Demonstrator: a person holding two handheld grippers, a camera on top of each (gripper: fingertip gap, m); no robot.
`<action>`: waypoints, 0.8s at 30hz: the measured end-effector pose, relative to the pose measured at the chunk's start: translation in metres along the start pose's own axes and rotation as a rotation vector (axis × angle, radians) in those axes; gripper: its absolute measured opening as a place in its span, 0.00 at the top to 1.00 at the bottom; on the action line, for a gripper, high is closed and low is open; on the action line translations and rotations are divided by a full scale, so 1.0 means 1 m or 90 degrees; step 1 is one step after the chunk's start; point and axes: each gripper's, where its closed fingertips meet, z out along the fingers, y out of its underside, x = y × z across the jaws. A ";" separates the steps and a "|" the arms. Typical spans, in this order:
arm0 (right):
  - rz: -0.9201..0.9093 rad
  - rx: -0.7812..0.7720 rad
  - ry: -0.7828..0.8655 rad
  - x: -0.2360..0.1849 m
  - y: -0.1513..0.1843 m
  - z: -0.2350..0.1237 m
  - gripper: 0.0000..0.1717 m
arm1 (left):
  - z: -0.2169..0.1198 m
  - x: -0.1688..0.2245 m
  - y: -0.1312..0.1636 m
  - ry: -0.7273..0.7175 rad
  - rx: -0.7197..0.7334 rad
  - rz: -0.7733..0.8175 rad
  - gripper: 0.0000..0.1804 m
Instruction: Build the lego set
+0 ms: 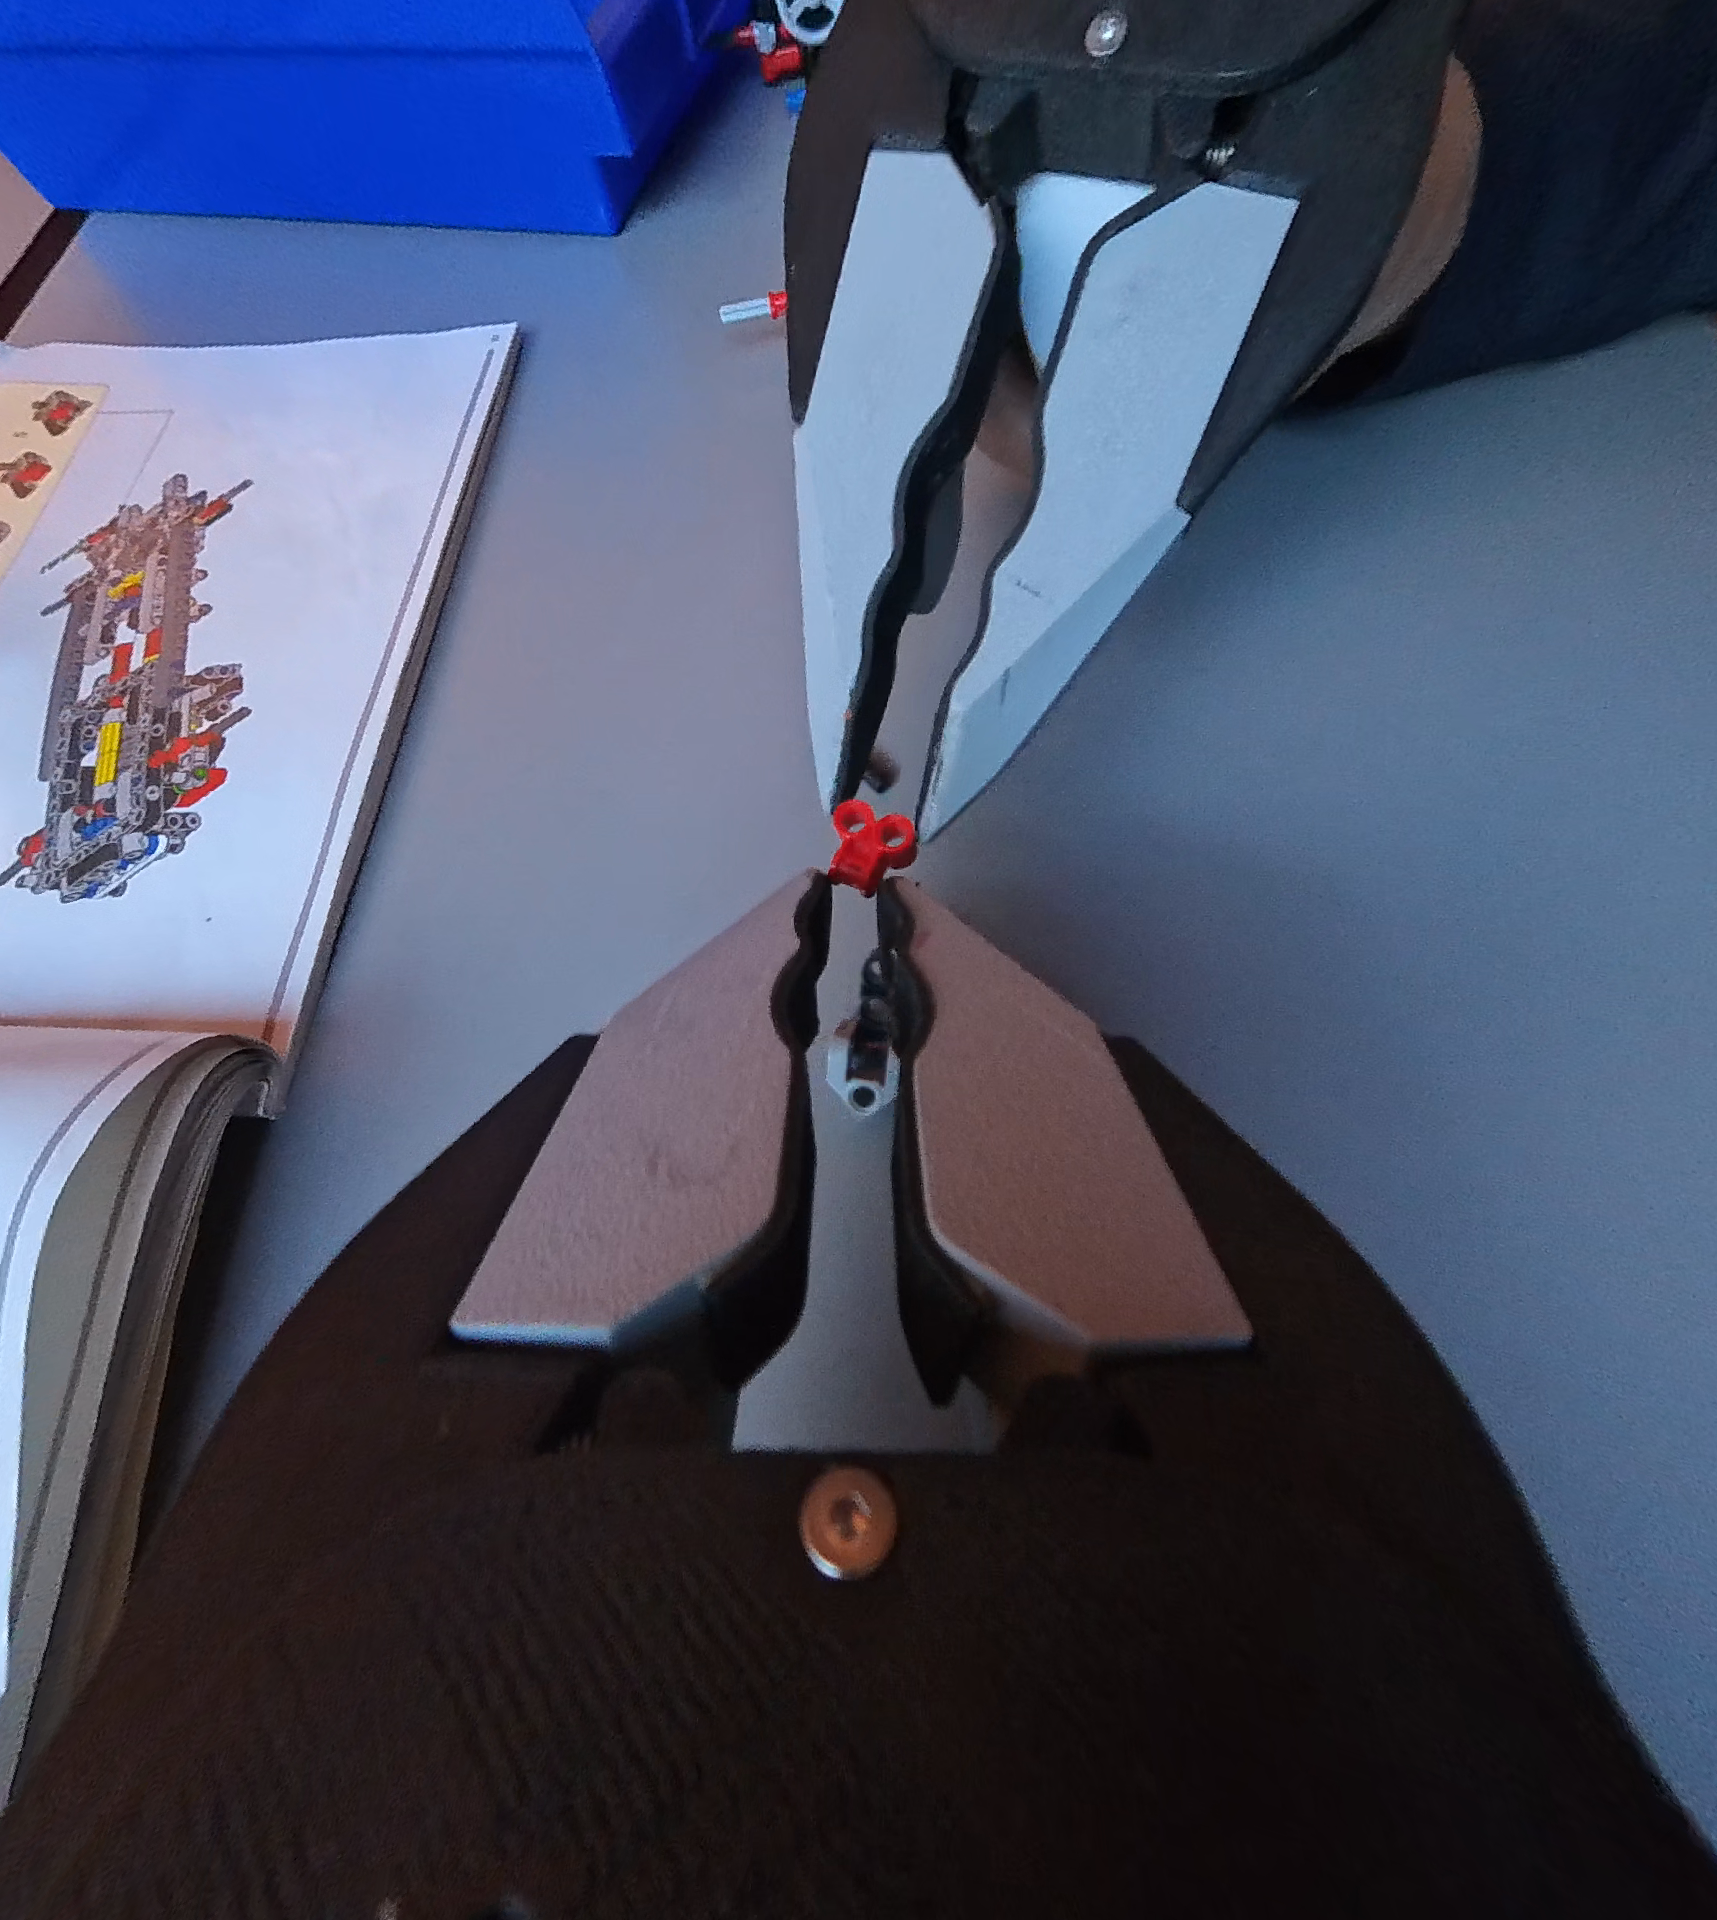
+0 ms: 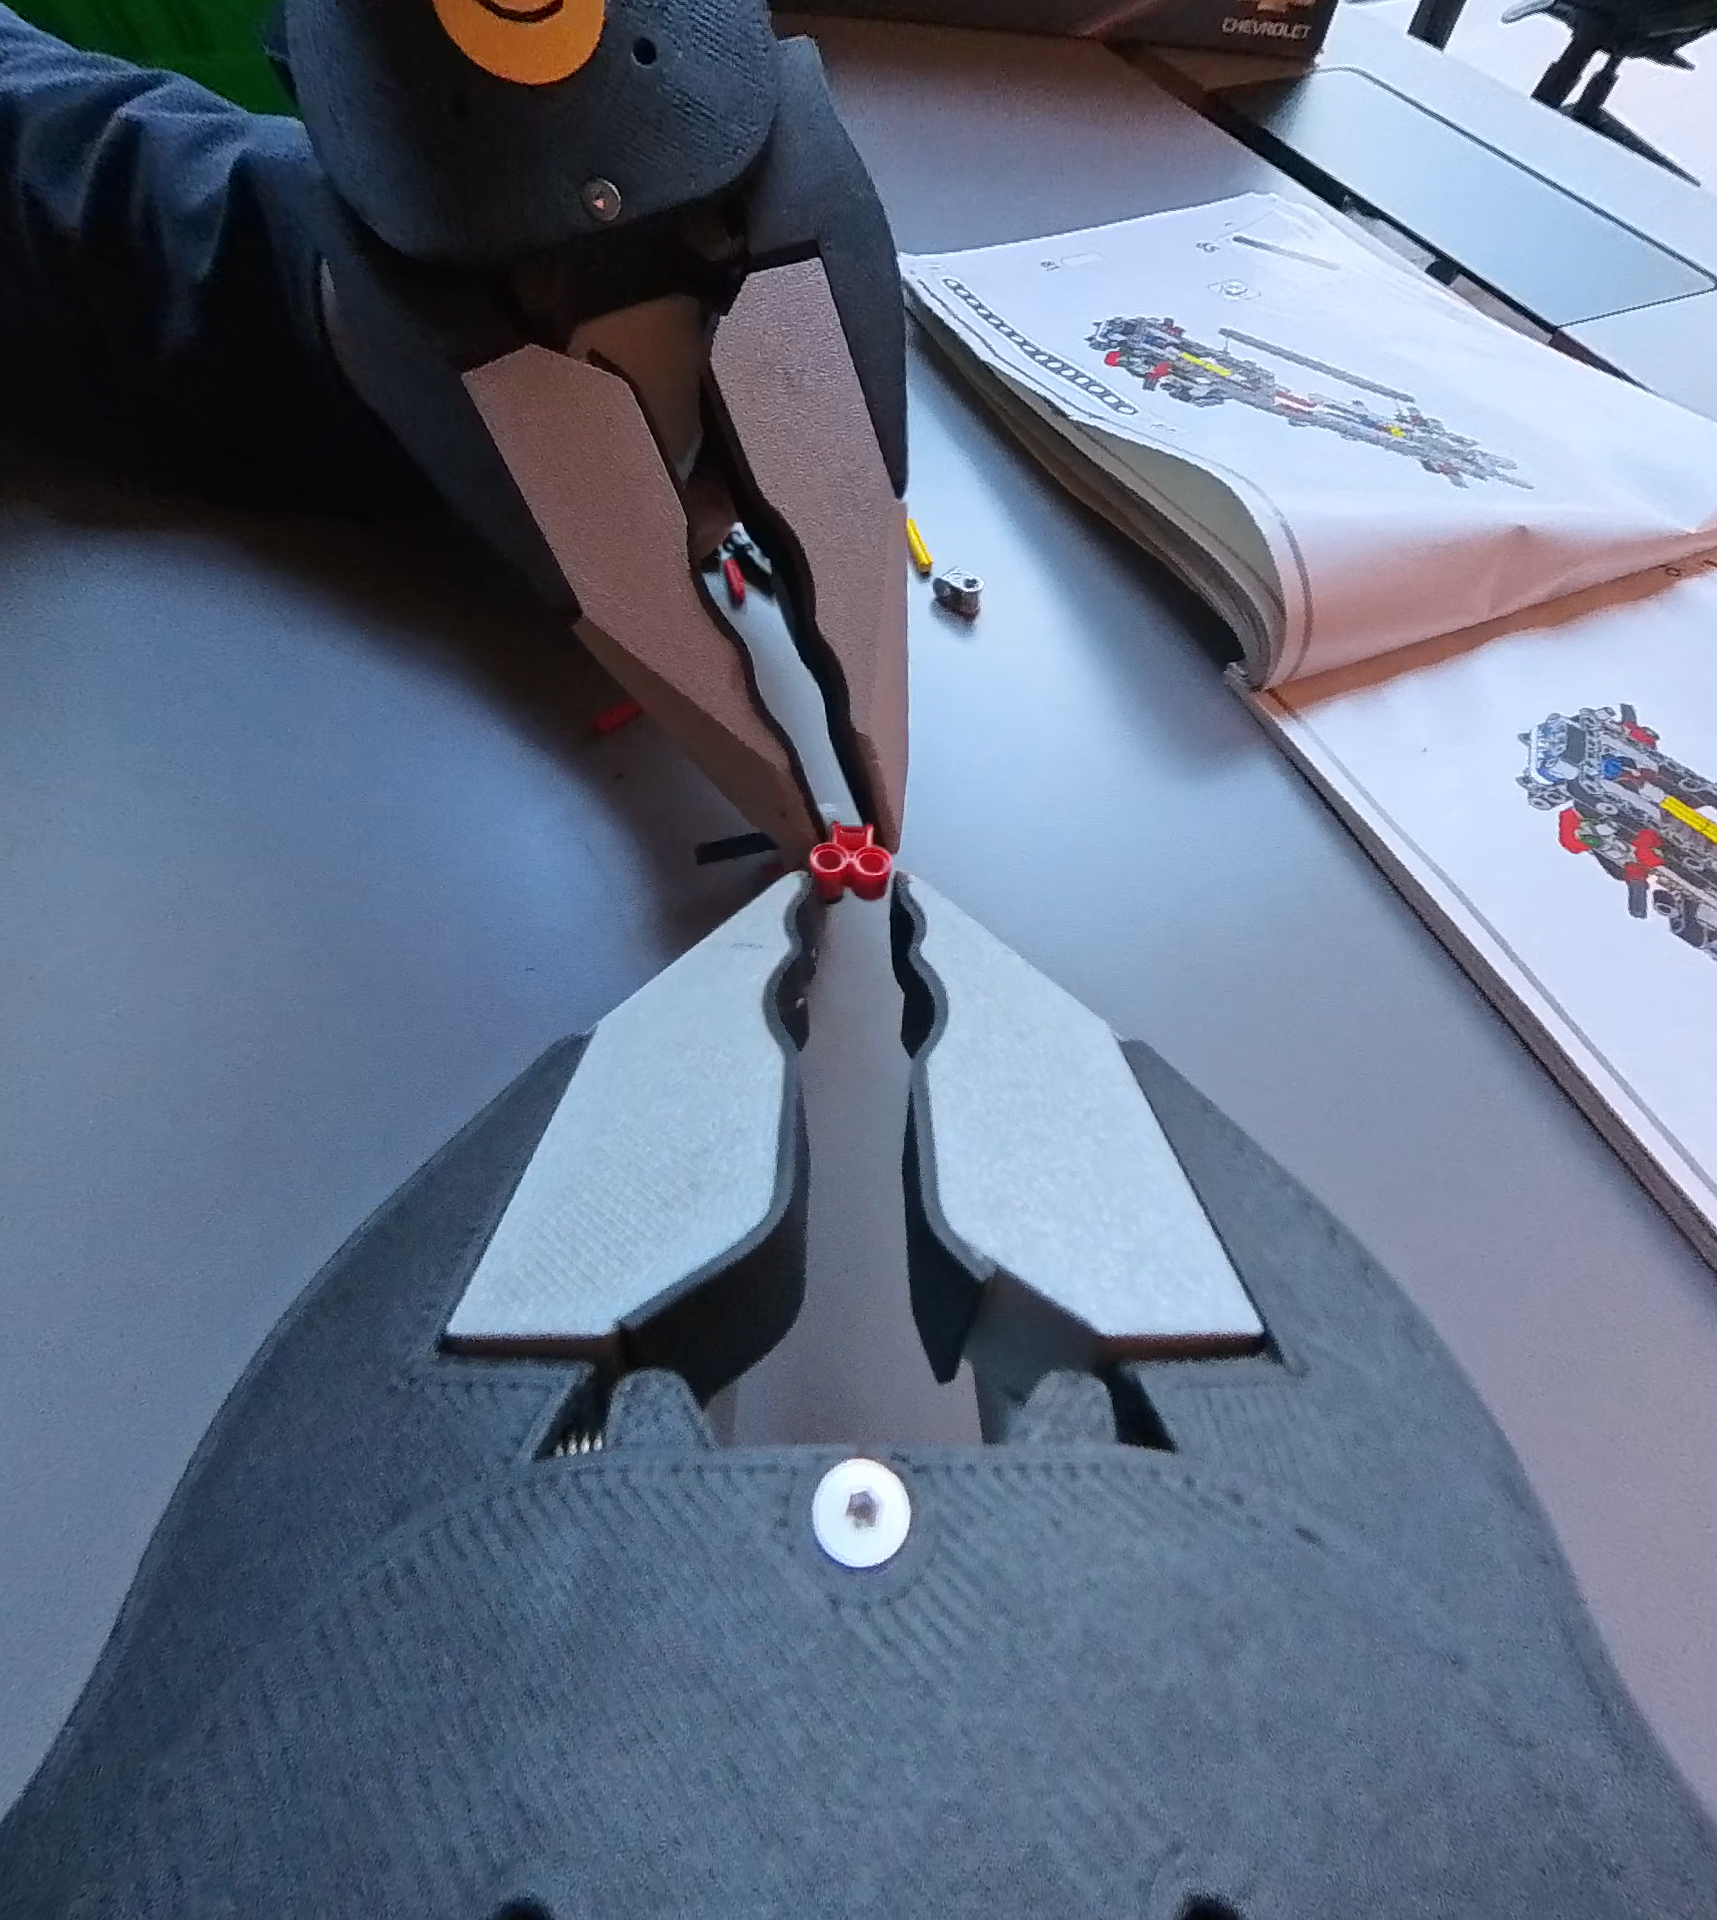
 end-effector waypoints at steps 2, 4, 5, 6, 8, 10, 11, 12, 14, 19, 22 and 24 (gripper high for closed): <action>-0.003 0.005 0.007 0.001 -0.002 -0.001 0.95 | 0.000 -0.001 0.000 0.002 -0.001 -0.011 0.96; -0.007 0.005 0.008 0.001 -0.001 -0.001 0.96 | 0.000 -0.001 0.000 0.002 0.001 -0.018 0.97; -0.008 0.002 0.010 0.001 -0.001 0.000 0.96 | 0.000 -0.002 0.000 0.002 0.001 -0.019 0.97; -0.010 0.001 0.012 0.002 0.000 0.000 0.95 | 0.000 -0.002 0.000 -0.001 0.001 -0.019 0.97; -0.008 0.004 0.011 0.002 -0.001 0.000 0.95 | 0.000 -0.001 0.000 0.002 0.002 -0.018 0.97; -0.003 0.009 0.005 0.000 -0.002 0.000 0.94 | 0.001 0.000 0.000 0.002 0.004 -0.018 0.97; -0.003 0.009 0.004 0.000 -0.002 0.001 0.94 | 0.001 0.000 0.000 0.001 0.004 -0.016 0.97; -0.004 0.007 0.005 0.000 -0.002 0.001 0.94 | 0.001 0.000 0.000 0.001 0.002 -0.015 0.97; -0.008 0.006 0.007 0.000 -0.002 0.001 0.94 | 0.001 0.000 0.000 0.001 0.004 -0.015 0.97; -0.007 0.005 0.006 0.000 -0.002 0.001 0.94 | 0.002 0.000 0.001 0.009 0.003 -0.033 0.97; -0.005 0.005 0.010 0.001 -0.002 0.002 0.94 | 0.002 -0.001 0.001 0.008 0.006 -0.044 0.96; -0.004 0.005 0.011 0.001 -0.002 0.002 0.94 | 0.002 -0.001 0.001 0.009 0.006 -0.051 0.97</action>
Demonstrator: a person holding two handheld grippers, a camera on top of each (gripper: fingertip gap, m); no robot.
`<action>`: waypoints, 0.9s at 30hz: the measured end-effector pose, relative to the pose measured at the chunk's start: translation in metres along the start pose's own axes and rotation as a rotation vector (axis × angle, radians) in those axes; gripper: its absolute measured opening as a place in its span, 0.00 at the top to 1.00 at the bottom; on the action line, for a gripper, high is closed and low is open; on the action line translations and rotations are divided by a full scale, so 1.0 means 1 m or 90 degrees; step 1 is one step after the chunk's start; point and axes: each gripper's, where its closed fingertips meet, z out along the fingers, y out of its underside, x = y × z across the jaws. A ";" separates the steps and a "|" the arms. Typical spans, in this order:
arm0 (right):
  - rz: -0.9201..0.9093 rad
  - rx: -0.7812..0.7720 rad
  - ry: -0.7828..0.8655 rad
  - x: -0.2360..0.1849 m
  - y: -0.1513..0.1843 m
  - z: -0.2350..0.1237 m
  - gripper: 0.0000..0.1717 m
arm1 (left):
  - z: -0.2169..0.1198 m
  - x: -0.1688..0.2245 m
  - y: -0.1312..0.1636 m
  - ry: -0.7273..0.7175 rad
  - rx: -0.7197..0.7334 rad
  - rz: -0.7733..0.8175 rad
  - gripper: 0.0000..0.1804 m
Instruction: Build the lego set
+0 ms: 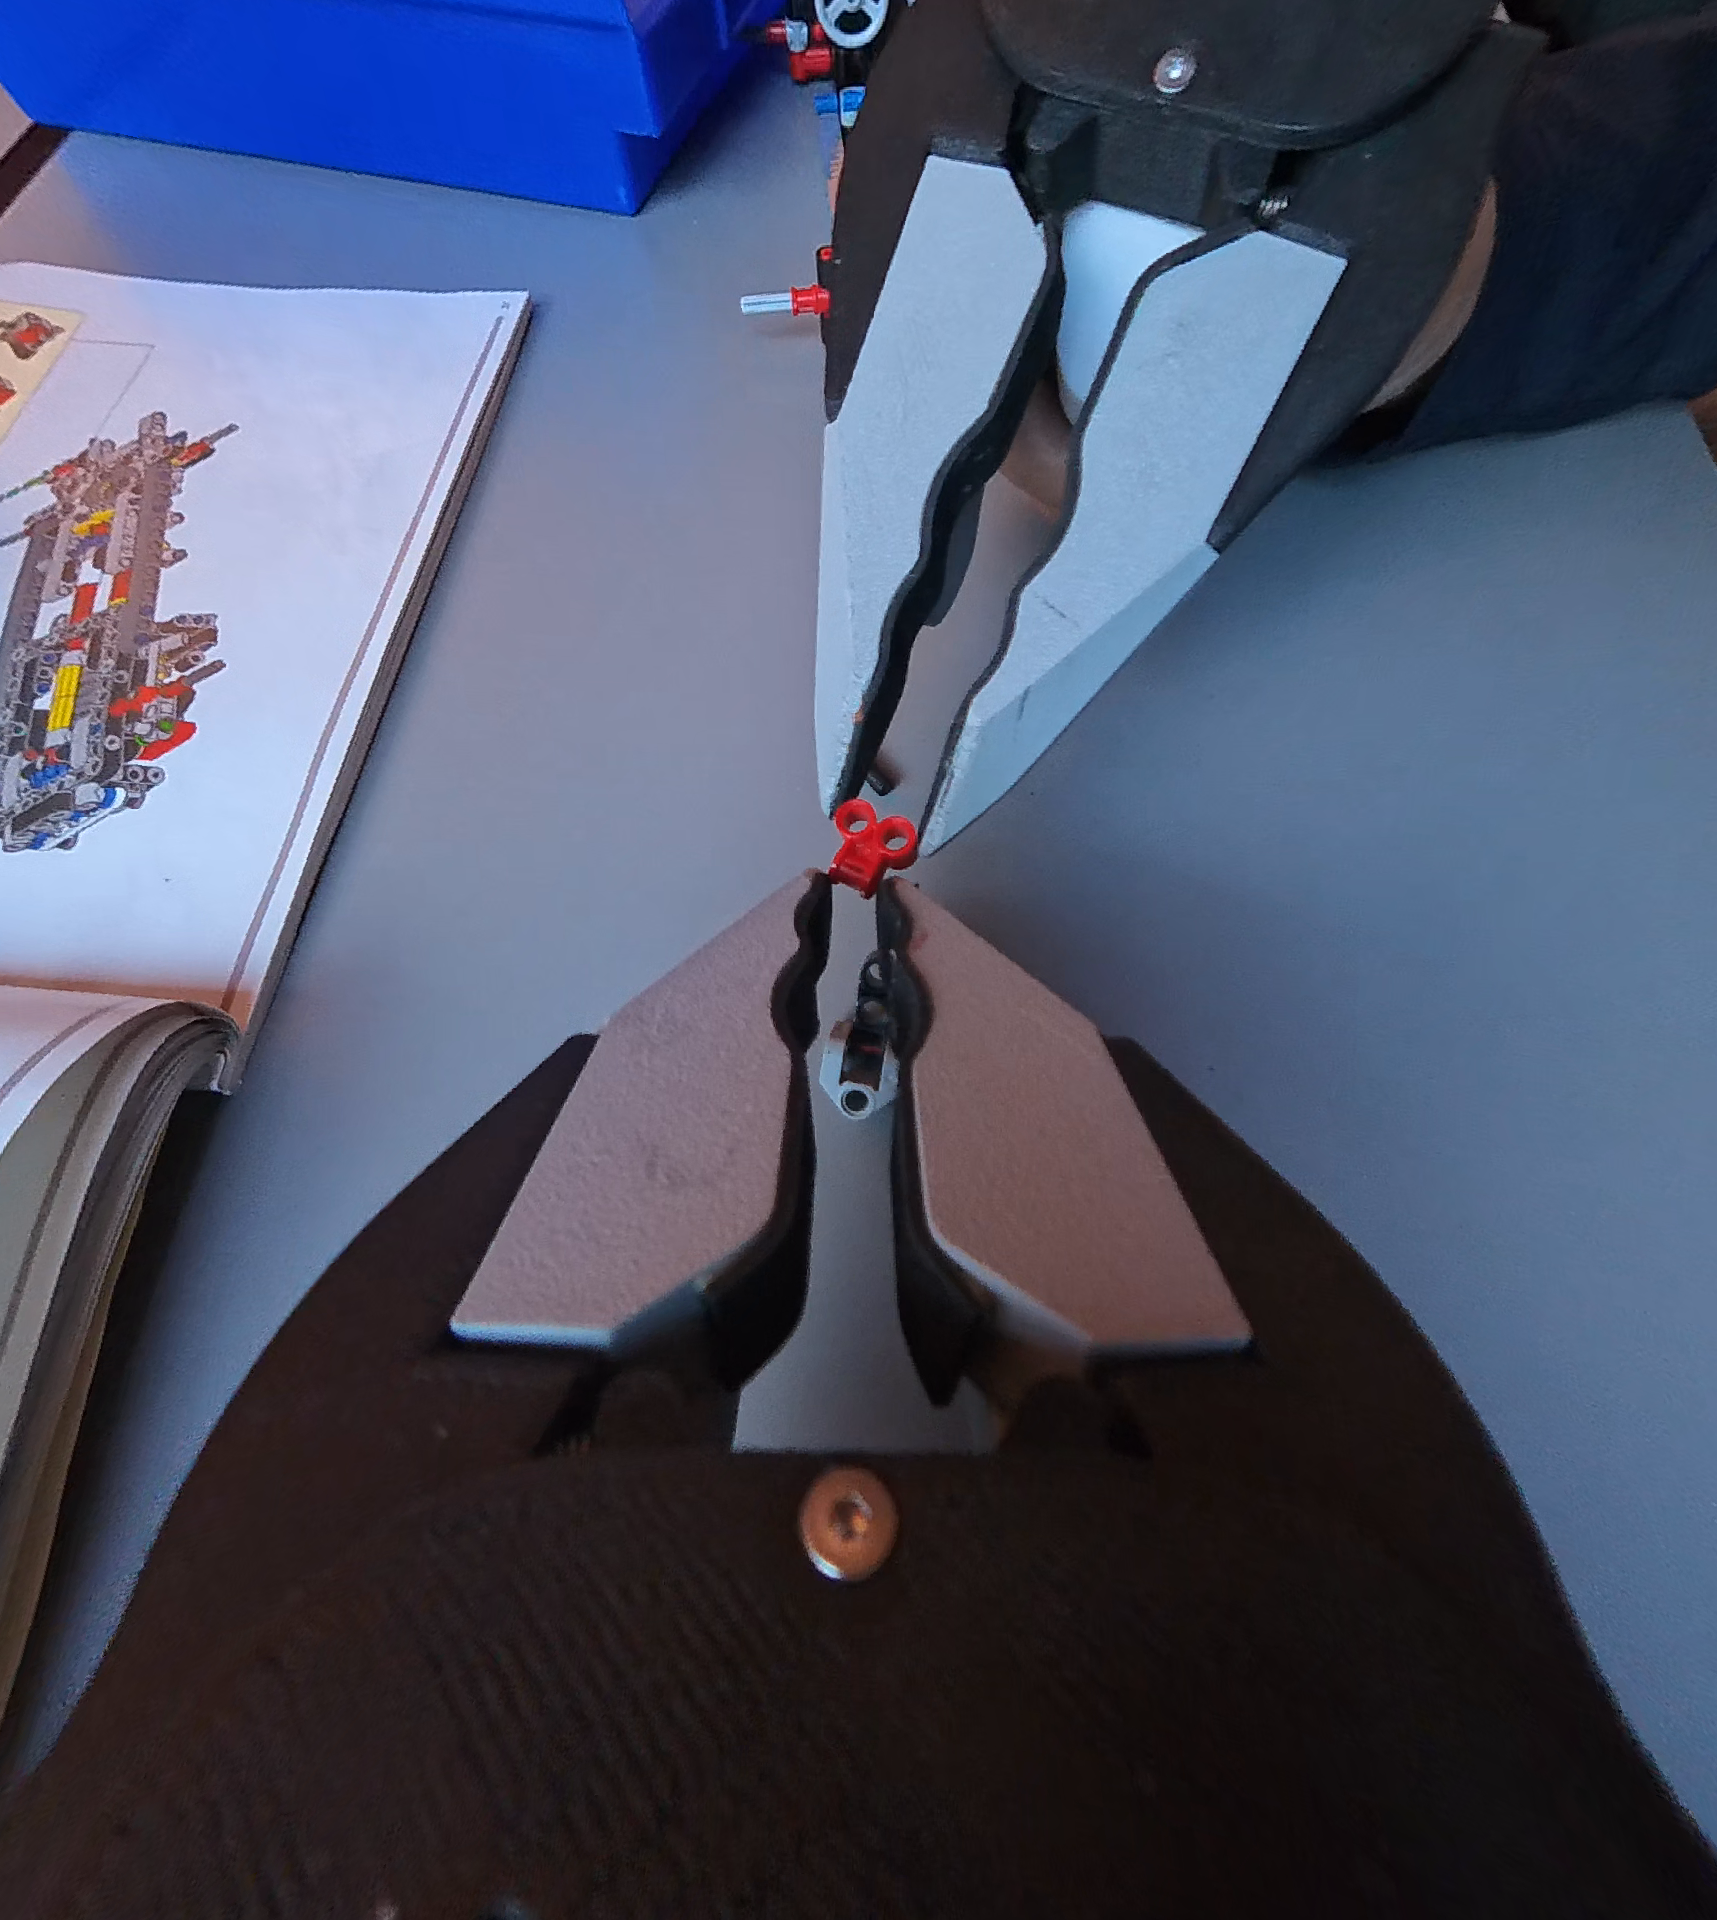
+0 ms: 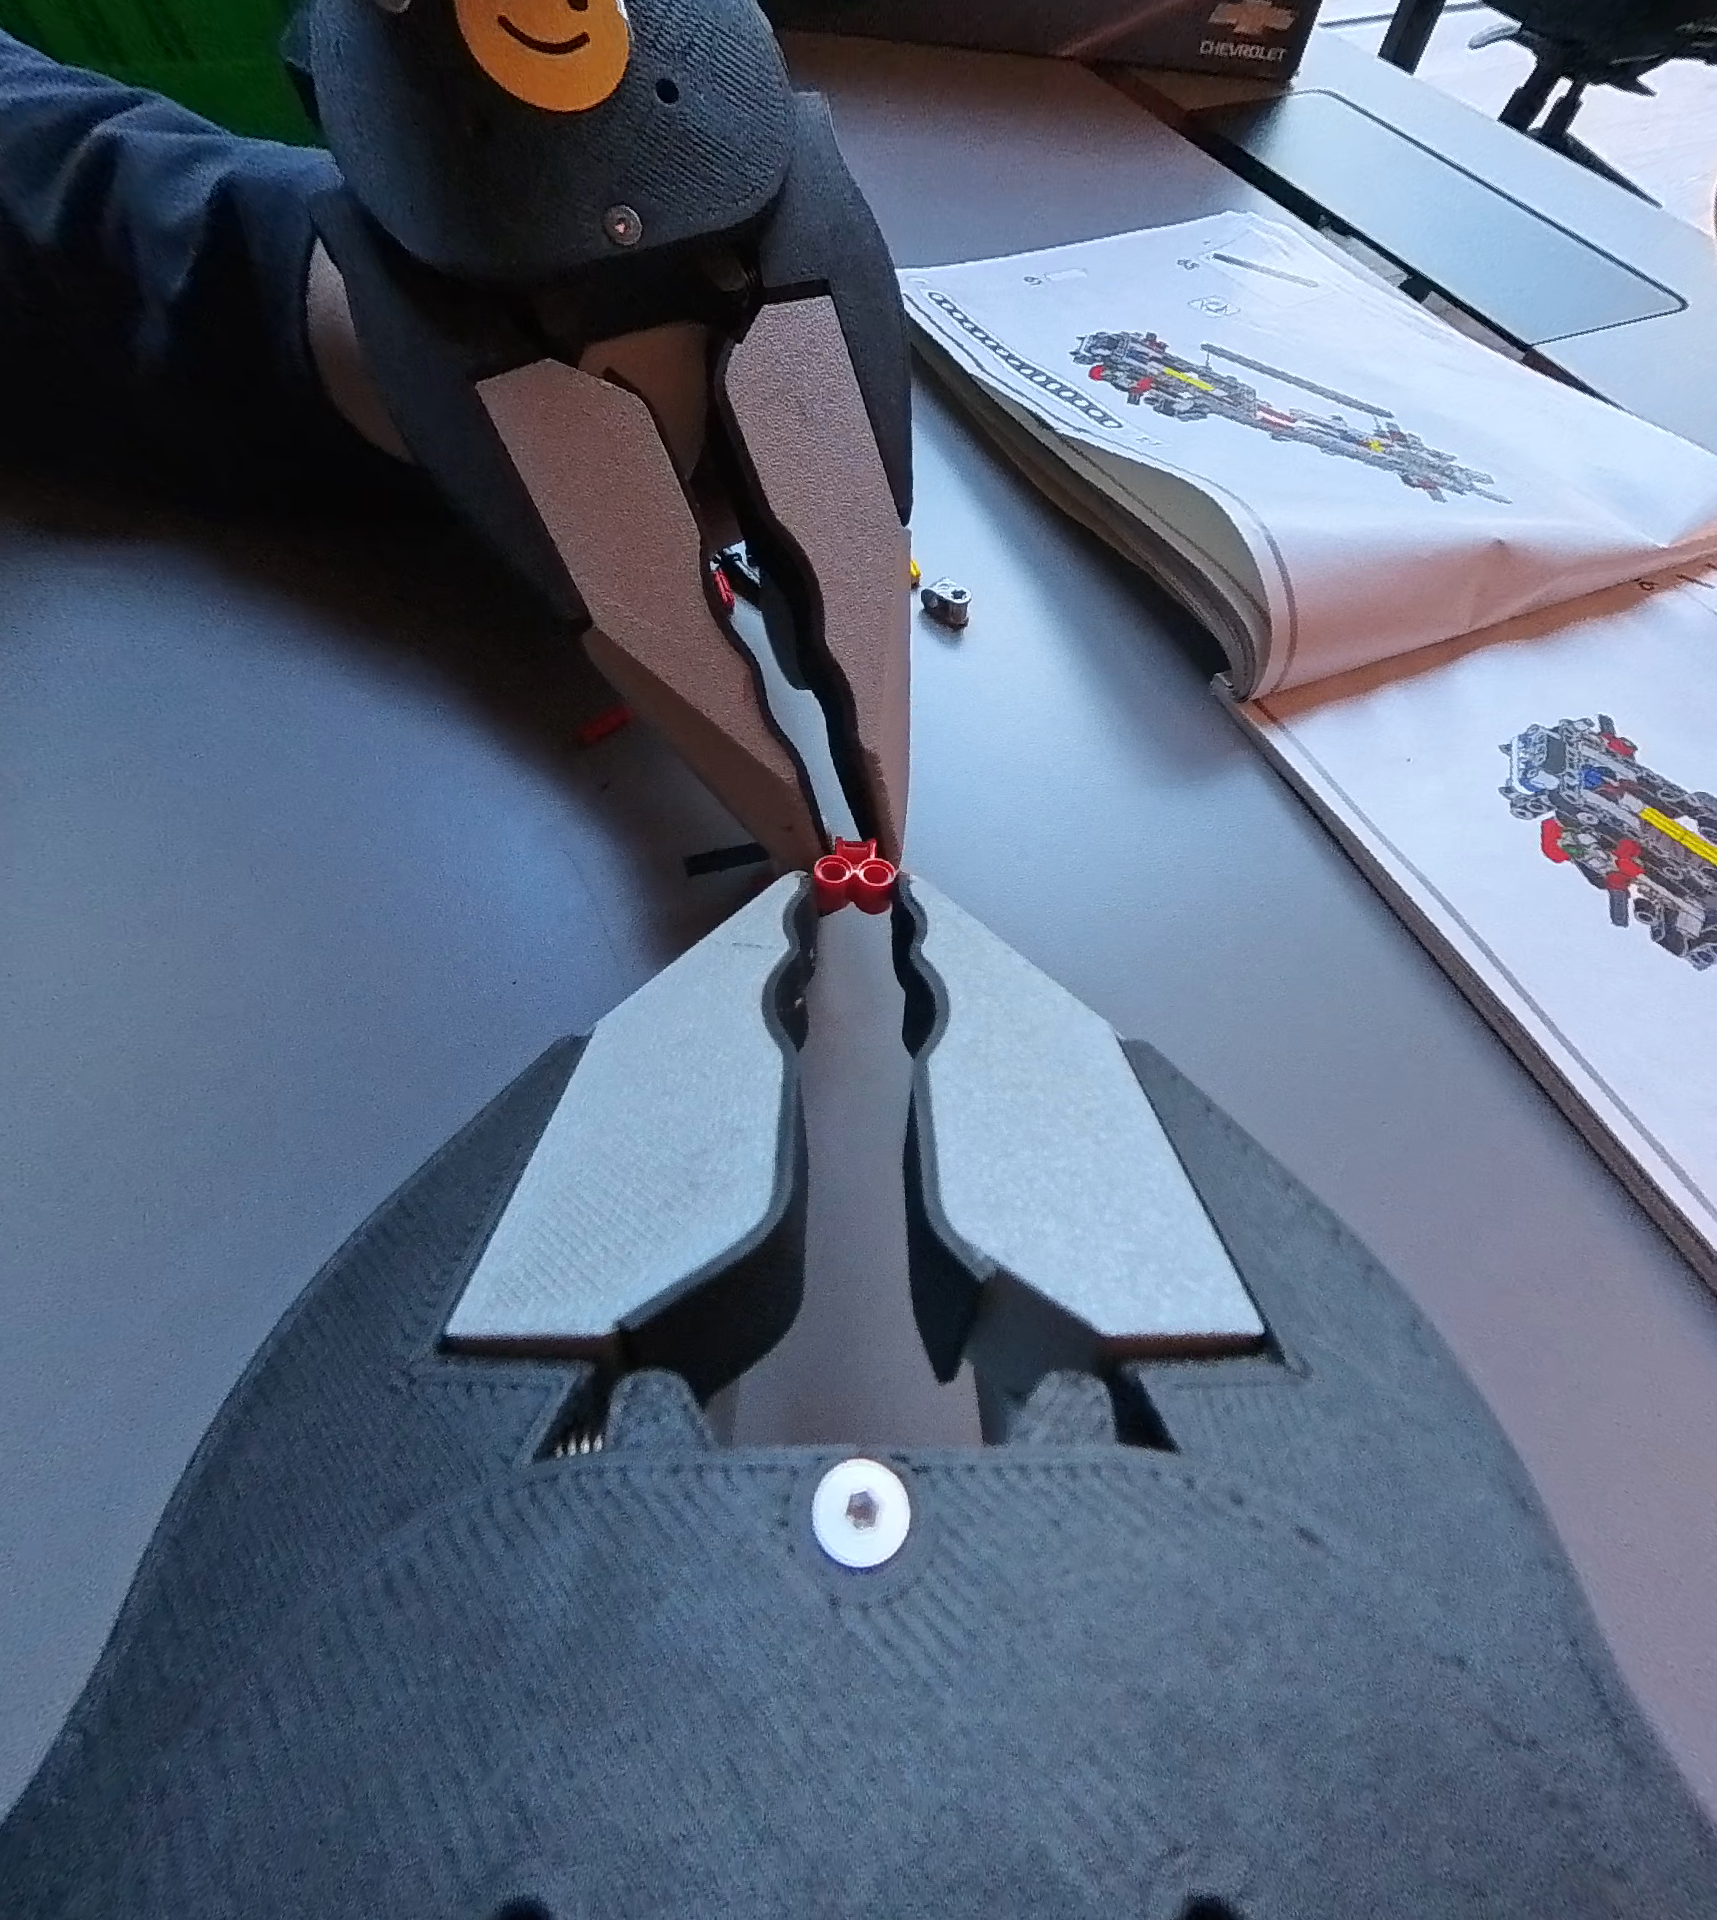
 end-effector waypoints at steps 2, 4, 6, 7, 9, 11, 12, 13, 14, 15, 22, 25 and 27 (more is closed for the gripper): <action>-0.001 0.001 0.002 0.000 0.000 0.000 0.94 | 0.000 0.000 0.000 -0.001 0.000 -0.001 0.97; -0.002 -0.001 0.003 0.000 0.000 0.000 0.94 | 0.000 0.000 0.001 -0.001 -0.002 -0.002 0.96; -0.004 -0.002 0.004 0.000 0.000 0.000 0.94 | 0.001 0.000 0.001 0.001 -0.003 -0.005 0.96; -0.005 -0.003 0.004 0.000 0.000 0.001 0.94 | 0.001 0.000 0.001 0.002 -0.004 -0.008 0.96; -0.006 -0.004 0.006 0.000 0.000 0.001 0.94 | 0.001 0.000 0.002 0.006 -0.005 -0.015 0.96; -0.006 -0.004 0.004 -0.001 0.000 0.001 0.94 | 0.001 0.001 0.003 0.015 -0.005 -0.021 0.96; -0.004 -0.002 0.003 0.000 0.000 0.001 0.94 | 0.001 0.001 0.003 0.022 -0.005 -0.024 0.95; -0.003 0.002 0.001 -0.001 -0.001 0.001 0.94 | 0.000 0.001 0.002 0.029 -0.004 -0.028 0.93; -0.002 0.005 -0.001 -0.001 -0.002 0.001 0.94 | -0.001 0.002 0.002 0.035 -0.004 -0.030 0.91; 0.001 0.003 -0.002 -0.001 -0.001 0.001 0.94 | -0.002 0.001 0.002 0.039 -0.005 -0.030 0.91; 0.000 -0.015 -0.022 -0.005 0.003 0.004 0.94 | -0.020 -0.006 0.032 0.074 -0.111 0.059 0.87; -0.019 -0.034 -0.029 -0.009 0.006 0.007 0.94 | -0.020 -0.003 0.042 0.111 -0.126 0.040 0.85; -0.034 -0.041 -0.033 -0.012 0.007 0.010 0.94 | -0.017 -0.003 0.047 0.111 -0.137 0.049 0.84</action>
